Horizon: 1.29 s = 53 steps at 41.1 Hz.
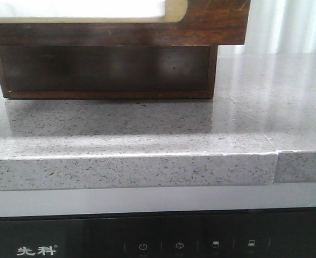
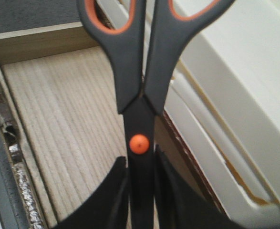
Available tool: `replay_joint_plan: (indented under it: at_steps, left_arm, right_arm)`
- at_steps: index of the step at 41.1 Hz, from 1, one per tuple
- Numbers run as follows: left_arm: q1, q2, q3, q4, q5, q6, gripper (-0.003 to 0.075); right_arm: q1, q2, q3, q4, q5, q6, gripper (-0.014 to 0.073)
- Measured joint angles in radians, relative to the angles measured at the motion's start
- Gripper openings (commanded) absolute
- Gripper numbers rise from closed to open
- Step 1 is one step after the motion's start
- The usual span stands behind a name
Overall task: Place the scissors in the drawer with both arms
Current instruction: 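Carry the scissors with the right gripper over the open drawer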
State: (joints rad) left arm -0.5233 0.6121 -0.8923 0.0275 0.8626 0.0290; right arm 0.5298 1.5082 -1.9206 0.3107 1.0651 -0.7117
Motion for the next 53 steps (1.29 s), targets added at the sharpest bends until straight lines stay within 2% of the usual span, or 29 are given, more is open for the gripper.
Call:
replay_joint_plan:
  at_steps: [8, 14, 29, 32, 41, 44, 53]
  left_arm:
    - [0.0, 0.0, 0.0, 0.0, 0.0, 0.0, 0.0512]
    - [0.0, 0.0, 0.0, 0.0, 0.0, 0.0, 0.0512]
    - [0.0, 0.0, 0.0, 0.0, 0.0, 0.0, 0.0512]
    - [0.0, 0.0, 0.0, 0.0, 0.0, 0.0, 0.0512]
    - [0.0, 0.0, 0.0, 0.0, 0.0, 0.0, 0.0512]
    - [0.0, 0.0, 0.0, 0.0, 0.0, 0.0, 0.0512]
    - [0.0, 0.0, 0.0, 0.0, 0.0, 0.0, 0.0512]
  right_arm:
    - [0.071, 0.102, 0.001, 0.011, 0.01, -0.125, 0.0056]
    - [0.081, 0.175, 0.001, 0.013, 0.012, -0.179, 0.0056]
    - [0.081, 0.306, 0.002, -0.036, 0.012, -0.191, 0.0062]
    - [0.081, 0.313, 0.002, -0.043, 0.012, -0.192, 0.0096]
    - [0.081, 0.317, 0.002, -0.061, 0.011, -0.192, 0.0327]
    - [0.081, 0.317, 0.002, -0.064, 0.011, -0.192, 0.0351]
    - [0.081, 0.317, 0.002, -0.066, 0.007, -0.192, 0.035]
